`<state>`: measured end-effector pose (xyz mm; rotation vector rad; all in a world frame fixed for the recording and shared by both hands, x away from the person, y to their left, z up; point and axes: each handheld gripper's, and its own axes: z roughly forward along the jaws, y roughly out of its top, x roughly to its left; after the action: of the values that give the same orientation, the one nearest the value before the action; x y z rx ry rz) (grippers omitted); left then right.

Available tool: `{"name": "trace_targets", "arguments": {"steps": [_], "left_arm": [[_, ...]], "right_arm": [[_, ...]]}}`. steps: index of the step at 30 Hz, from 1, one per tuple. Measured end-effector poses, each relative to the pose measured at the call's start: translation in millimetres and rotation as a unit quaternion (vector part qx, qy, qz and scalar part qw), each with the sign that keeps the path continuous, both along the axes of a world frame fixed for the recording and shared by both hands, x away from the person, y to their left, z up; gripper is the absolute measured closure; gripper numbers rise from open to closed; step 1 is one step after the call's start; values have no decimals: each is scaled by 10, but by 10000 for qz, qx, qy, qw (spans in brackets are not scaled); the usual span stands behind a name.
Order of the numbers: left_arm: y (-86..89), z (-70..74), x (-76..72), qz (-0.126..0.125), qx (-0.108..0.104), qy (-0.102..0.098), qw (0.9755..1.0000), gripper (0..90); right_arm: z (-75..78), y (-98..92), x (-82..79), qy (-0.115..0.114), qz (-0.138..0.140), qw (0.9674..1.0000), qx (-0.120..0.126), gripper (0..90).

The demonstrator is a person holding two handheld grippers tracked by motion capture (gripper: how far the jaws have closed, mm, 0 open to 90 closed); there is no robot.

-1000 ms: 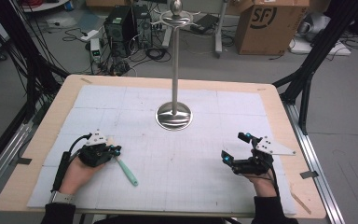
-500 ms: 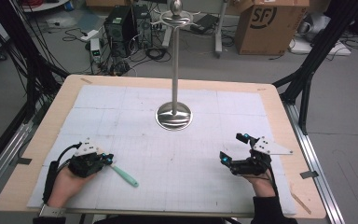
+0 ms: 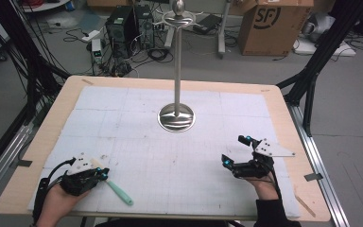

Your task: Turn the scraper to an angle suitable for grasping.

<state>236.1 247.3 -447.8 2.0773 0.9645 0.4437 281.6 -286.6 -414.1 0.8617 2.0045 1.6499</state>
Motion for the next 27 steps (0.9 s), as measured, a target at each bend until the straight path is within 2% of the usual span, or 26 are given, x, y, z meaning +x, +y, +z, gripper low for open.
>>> {"name": "trace_targets", "arguments": {"steps": [4, 6, 10, 11, 14, 18, 24, 27], "left_arm": [[-13, 15, -39, 22, 2, -98, 9999, 900], [-29, 57, -83, -54, -129, -197, 9997, 900], [-43, 126, -238, -237, -213, -311, 9990, 900], [-43, 126, -238, -237, -213, -311, 9990, 899], [-53, 94, -406, -385, -211, -281, 9986, 899], [-89, 55, -495, -601, -175, -179, 9979, 899], [-182, 0, -492, -776, -145, -58, 9969, 899], [-224, -13, -467, -791, -127, -82, 9968, 898]], "right_arm": [[-1, -2, 5, 0, -25, 10000, 8, 3], [-2, -1, 4, -11, -7, 10000, -10, 3], [6, -18, 3, -36, -34, 10000, 26, 3], [6, -22, 4, -29, -33, 10000, 45, 3], [5, -21, 3, 1, -49, 10000, 42, 3], [-1, 9, -3, 15, -4, 10000, -11, 3], [3, 9, -2, -6, -18, 10000, 20, 3], [3, 4, -1, 0, -11, 10000, 22, 3]]}}
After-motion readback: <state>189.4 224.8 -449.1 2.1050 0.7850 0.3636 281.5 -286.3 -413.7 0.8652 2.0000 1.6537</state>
